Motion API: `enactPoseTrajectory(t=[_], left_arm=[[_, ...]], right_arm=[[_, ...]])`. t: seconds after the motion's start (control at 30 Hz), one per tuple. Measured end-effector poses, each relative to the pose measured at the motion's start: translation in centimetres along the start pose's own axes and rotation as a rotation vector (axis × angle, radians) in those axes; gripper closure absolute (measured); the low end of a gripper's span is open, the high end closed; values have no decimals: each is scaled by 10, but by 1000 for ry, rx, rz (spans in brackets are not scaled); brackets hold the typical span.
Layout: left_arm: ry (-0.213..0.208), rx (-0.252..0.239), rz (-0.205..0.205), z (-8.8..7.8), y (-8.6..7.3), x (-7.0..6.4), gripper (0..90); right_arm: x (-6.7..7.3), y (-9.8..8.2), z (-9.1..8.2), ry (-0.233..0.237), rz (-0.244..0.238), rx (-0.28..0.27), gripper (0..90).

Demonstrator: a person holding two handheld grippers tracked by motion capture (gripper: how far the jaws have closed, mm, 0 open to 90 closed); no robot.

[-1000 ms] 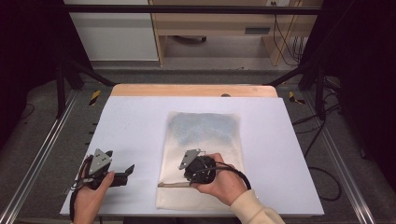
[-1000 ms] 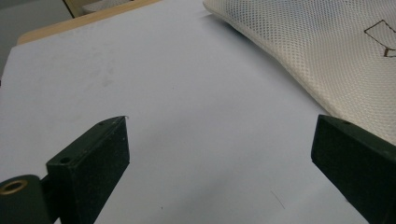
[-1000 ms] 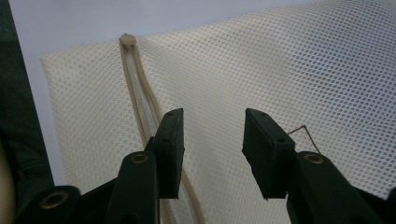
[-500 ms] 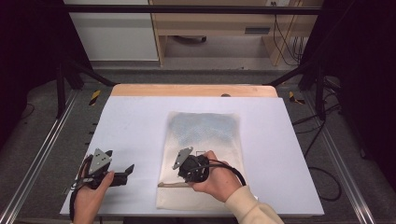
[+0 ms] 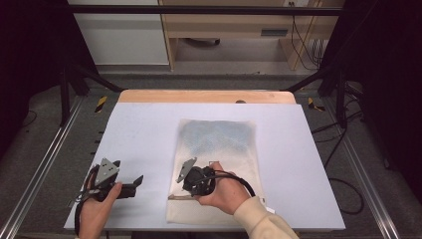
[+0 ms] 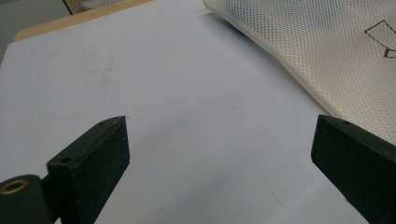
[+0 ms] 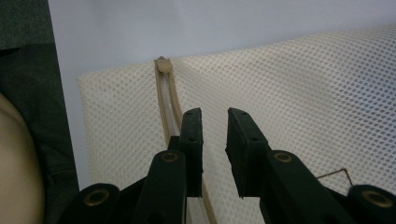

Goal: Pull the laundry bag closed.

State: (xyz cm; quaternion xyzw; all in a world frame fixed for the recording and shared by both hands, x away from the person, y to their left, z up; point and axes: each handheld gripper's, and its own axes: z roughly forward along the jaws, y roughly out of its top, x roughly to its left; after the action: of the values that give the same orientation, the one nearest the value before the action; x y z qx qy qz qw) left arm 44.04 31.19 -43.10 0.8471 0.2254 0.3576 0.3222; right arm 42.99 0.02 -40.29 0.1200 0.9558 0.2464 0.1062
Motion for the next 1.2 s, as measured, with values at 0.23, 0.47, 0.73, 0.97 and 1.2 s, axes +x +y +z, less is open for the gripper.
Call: enactPoseTrajectory(t=[0.23, 0.47, 0.73, 0.97, 1.2], left_arm=[[-18, 5, 26, -2, 0, 3, 45], [-20, 7, 15, -2, -1, 4, 48], [-13, 18, 22, -4, -2, 5, 58], [-19, 5, 14, -8, -2, 5, 58], [-47, -34, -22, -16, 3, -4, 48]], right_arm=[[4, 14, 11, 35, -18, 12, 795], [14, 29, 25, 65, -43, 14, 808], [18, 37, 40, 96, -37, 25, 772], [20, 39, 50, 122, -19, 42, 741], [18, 39, 57, 132, -10, 72, 816]])
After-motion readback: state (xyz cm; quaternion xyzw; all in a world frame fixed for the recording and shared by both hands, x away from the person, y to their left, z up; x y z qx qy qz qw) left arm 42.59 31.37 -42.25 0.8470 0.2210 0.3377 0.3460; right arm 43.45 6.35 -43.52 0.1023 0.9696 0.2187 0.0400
